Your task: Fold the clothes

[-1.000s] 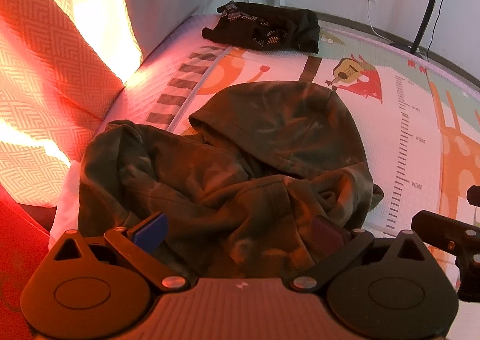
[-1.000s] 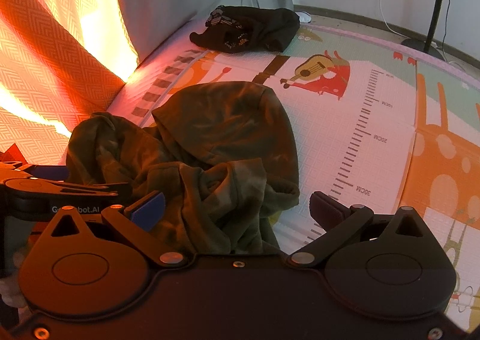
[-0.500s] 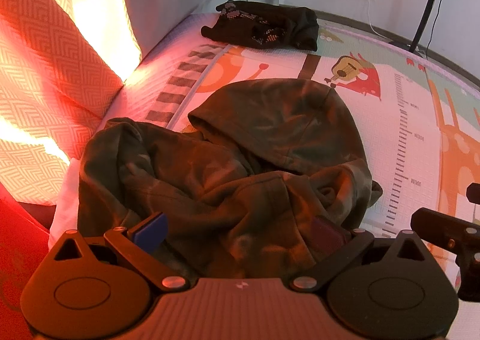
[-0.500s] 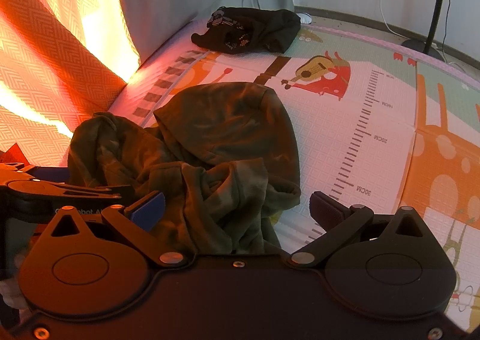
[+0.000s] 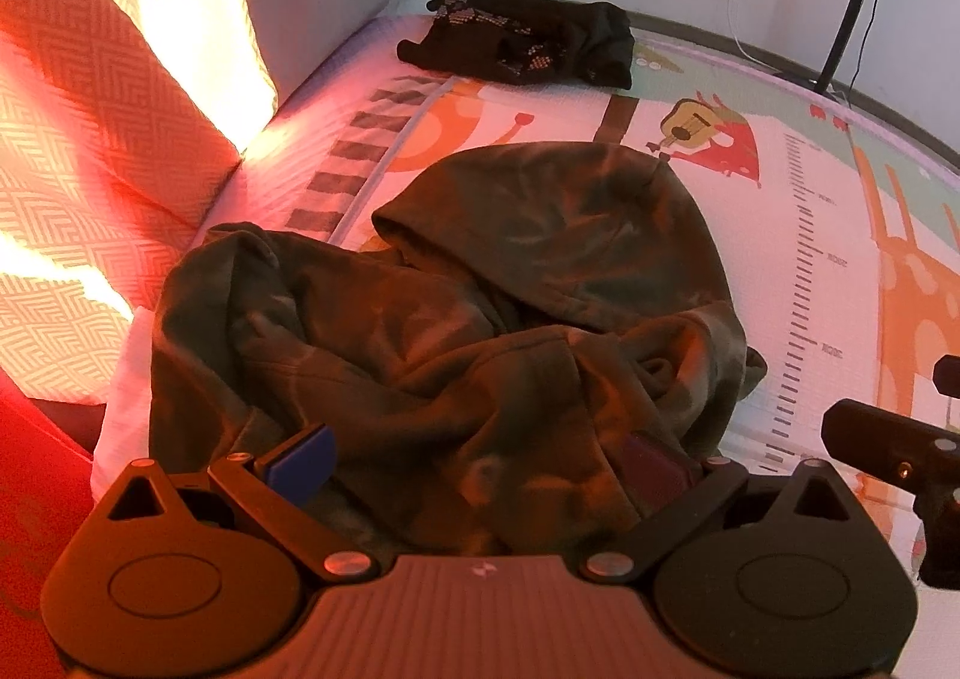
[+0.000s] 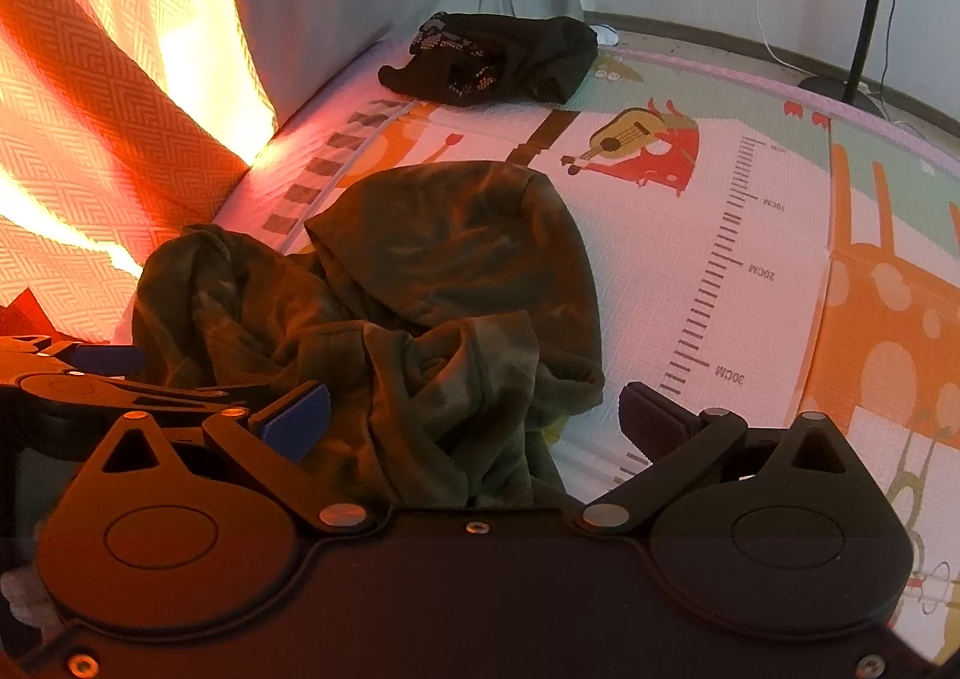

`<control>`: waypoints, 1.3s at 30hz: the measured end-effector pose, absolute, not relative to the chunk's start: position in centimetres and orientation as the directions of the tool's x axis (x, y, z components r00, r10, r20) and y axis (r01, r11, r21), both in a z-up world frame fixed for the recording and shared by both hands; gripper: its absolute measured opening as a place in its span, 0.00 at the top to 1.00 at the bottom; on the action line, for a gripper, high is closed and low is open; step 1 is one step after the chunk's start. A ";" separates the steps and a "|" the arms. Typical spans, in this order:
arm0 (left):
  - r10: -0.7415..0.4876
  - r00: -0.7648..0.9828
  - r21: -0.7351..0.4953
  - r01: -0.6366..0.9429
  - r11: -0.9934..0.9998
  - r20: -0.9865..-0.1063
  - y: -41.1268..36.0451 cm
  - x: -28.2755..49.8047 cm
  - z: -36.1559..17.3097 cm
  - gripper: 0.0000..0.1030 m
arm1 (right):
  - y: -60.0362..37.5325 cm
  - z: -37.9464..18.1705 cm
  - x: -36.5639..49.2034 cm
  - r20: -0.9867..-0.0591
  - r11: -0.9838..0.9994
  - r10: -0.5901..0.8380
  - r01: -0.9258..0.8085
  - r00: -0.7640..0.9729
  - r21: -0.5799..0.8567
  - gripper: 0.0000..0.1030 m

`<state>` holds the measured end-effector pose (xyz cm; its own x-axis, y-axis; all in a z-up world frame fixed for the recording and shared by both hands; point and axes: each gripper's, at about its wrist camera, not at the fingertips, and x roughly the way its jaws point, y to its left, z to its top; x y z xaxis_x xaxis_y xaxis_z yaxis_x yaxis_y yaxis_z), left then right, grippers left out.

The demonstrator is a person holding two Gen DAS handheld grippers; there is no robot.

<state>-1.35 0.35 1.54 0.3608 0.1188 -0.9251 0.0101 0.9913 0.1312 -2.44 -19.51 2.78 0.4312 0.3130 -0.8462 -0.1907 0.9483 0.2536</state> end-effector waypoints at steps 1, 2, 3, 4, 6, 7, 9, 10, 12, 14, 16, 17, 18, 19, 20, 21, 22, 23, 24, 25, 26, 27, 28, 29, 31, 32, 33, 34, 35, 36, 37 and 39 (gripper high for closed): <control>0.120 0.360 0.133 0.010 0.991 -0.925 0.4 -1.3 1.5 0.00 | -19.5 2.8 -2.5 -0.847 0.949 0.311 -0.189 0.432 0.252 0.00; 0.122 0.359 0.135 0.011 0.991 -0.925 0.4 -1.3 1.5 0.00 | -19.5 2.8 -2.5 -0.847 0.950 0.310 -0.188 0.432 0.251 0.00; 0.122 0.360 0.136 0.012 0.991 -0.925 0.5 -1.3 1.5 0.00 | -19.4 2.8 -2.5 -0.847 0.950 0.308 -0.186 0.433 0.251 0.00; 0.124 0.359 0.138 0.013 0.990 -0.925 0.6 -1.2 1.5 0.00 | -19.4 2.7 -2.5 -0.847 0.950 0.308 -0.185 0.433 0.251 0.00; 0.129 0.360 0.145 0.015 0.989 -0.924 0.8 -1.0 1.4 0.00 | -19.4 2.6 -2.4 -0.847 0.951 0.307 -0.181 0.433 0.252 0.00; 0.132 0.358 0.151 0.024 0.988 -0.924 0.8 -0.8 1.3 0.00 | -19.4 2.5 -2.3 -0.848 0.951 0.307 -0.177 0.432 0.254 0.00; 0.136 0.362 0.160 0.037 0.986 -0.922 0.9 -0.2 1.2 0.00 | -19.5 2.3 -2.1 -0.849 0.952 0.304 -0.167 0.432 0.257 0.00; 0.139 0.368 0.166 0.041 0.985 -0.919 1.0 0.1 1.2 0.00 | -19.6 2.2 -1.9 -0.849 0.953 0.302 -0.161 0.434 0.257 0.00; 0.141 0.380 0.172 0.049 0.984 -0.914 1.1 0.8 1.1 0.00 | -19.7 1.9 -1.3 -0.852 0.958 0.286 -0.149 0.438 0.245 0.00; 0.135 0.382 0.172 0.064 0.983 -0.914 1.1 1.4 0.8 0.00 | -19.6 1.3 -0.4 -0.857 0.964 0.265 -0.137 0.442 0.228 0.00; 0.114 0.382 0.159 0.091 0.983 -0.917 1.1 2.1 0.2 0.00 | -19.6 0.7 0.5 -0.859 0.967 0.256 -0.130 0.444 0.221 0.00; 0.106 0.383 0.156 0.102 0.982 -0.918 1.1 2.5 -0.1 0.00 | -19.6 0.3 1.0 -0.860 0.967 0.253 -0.123 0.443 0.222 0.00; 0.109 0.387 0.162 0.107 0.981 -0.915 1.1 2.9 -0.4 0.00 | -19.6 -0.1 1.5 -0.860 0.968 0.251 -0.114 0.445 0.224 0.00; 0.113 0.390 0.169 0.111 0.979 -0.914 1.2 3.3 -0.8 0.00 | -19.6 -0.6 2.1 -0.859 0.968 0.249 -0.108 0.447 0.225 0.00; 0.118 0.389 0.175 0.113 0.978 -0.914 1.3 3.7 -1.2 0.00 | -19.5 -1.2 2.7 -0.862 0.971 0.239 -0.099 0.447 0.218 0.00; 0.110 0.392 0.170 0.120 0.978 -0.913 1.4 4.3 -1.6 0.00 | -19.5 -1.9 3.3 -0.865 0.973 0.228 -0.090 0.446 0.211 0.00; 0.103 0.394 0.165 0.127 0.978 -0.913 1.6 4.8 -2.0 0.00 | -19.3 -2.6 3.9 -0.868 0.976 0.216 -0.085 0.446 0.200 0.00; 0.100 0.392 0.162 0.130 0.978 -0.915 1.7 5.4 -2.4 0.00 | -19.2 -3.3 4.5 -0.871 0.979 0.205 -0.080 0.446 0.189 0.00; 0.097 0.389 0.160 0.133 0.978 -0.916 1.8 5.8 -2.9 0.00 | -19.1 -4.0 5.2 -0.874 0.981 0.195 -0.075 0.444 0.181 0.00; 0.089 0.389 0.155 0.144 0.977 -0.917 1.8 6.3 -3.5 0.00 | -19.0 -4.9 5.8 -0.877 0.981 0.194 -0.068 0.439 0.183 0.00; 0.081 0.388 0.152 0.154 0.976 -0.918 1.9 6.8 -4.0 0.00 | -18.9 -5.7 6.4 -0.881 0.981 0.193 -0.061 0.433 0.185 0.00; 0.077 0.386 0.150 0.163 0.975 -0.919 1.8 7.2 -4.7 0.00 | -18.9 -6.5 7.0 -0.883 0.980 0.196 -0.049 0.426 0.193 0.01; 0.073 0.384 0.149 0.173 0.974 -0.920 1.8 7.8 -5.3 0.00 | -18.9 -7.3 7.5 -0.886 0.979 0.198 -0.037 0.419 0.201 0.01; 0.075 0.383 0.152 0.176 0.972 -0.921 1.8 8.2 -6.0 0.00 | -18.9 -8.1 8.0 -0.888 0.977 0.202 -0.026 0.414 0.210 0.01; 0.093 0.378 0.166 0.168 0.972 -0.921 2.0 9.2 -7.3 0.00 | -18.9 -9.7 9.0 -0.892 0.976 0.202 -0.005 0.405 0.219 0.01; 0.101 0.374 0.172 0.163 0.971 -0.922 2.1 9.8 -8.0 0.00 | -18.8 -10.4 9.4 -0.894 0.976 0.198 0.000 0.403 0.216 0.01; 0.102 0.368 0.171 0.161 0.972 -0.924 2.3 10.3 -8.7 0.00 | -18.7 -11.2 9.9 -0.896 0.977 0.193 0.005 0.400 0.213 0.01; 0.103 0.358 0.169 0.159 0.973 -0.928 2.6 10.8 -9.4 0.00 | -18.6 -11.9 10.3 -0.901 0.980 0.180 0.009 0.395 0.200 0.02; 0.111 0.346 0.173 0.156 0.972 -0.932 2.8 11.3 -10.2 0.00 | -18.5 -12.6 10.6 -0.907 0.983 0.166 0.014 0.386 0.186 0.02; 0.118 0.334 0.178 0.153 0.972 -0.935 3.1 11.8 -11.0 0.00 | -18.4 -13.3 11.0 -0.914 0.985 0.152 0.018 0.376 0.171 0.02; 0.126 0.323 0.182 0.149 0.972 -0.938 3.3 12.3 -11.8 0.00 | -18.2 -13.9 11.2 -0.920 0.987 0.144 0.021 0.364 0.162 0.02; 0.146 0.298 0.196 0.145 0.970 -0.943 3.7 13.1 -13.5 0.00 | -17.8 -15.1 11.4 -0.930 0.989 0.130 0.024 0.343 0.147 0.02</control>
